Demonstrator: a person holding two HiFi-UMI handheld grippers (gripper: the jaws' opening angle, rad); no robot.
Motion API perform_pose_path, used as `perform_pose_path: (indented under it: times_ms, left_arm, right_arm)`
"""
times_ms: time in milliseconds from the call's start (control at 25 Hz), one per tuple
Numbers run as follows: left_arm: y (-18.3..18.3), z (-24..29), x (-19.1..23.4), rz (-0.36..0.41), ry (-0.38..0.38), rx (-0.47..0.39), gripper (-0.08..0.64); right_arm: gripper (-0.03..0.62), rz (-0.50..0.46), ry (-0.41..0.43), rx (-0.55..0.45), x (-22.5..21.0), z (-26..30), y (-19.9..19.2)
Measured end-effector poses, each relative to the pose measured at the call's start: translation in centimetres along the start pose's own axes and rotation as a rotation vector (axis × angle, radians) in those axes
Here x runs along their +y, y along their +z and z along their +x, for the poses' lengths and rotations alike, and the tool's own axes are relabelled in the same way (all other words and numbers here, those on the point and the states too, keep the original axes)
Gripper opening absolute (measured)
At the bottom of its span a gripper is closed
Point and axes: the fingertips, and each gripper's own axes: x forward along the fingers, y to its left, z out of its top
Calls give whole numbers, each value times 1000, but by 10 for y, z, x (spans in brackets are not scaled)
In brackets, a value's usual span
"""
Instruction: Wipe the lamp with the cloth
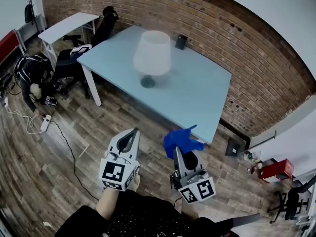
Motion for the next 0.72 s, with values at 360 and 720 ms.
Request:
perform_pose_path:
  times_ms: [360,720]
  left_arm:
    - [26,101,40,6,-91,-15,9]
    - [31,176,90,-24,-126,-7,9]
  right_arm:
    - [74,-25,32,-50,-44,87,16]
    - [74,-28,14,-60,-85,163,11]
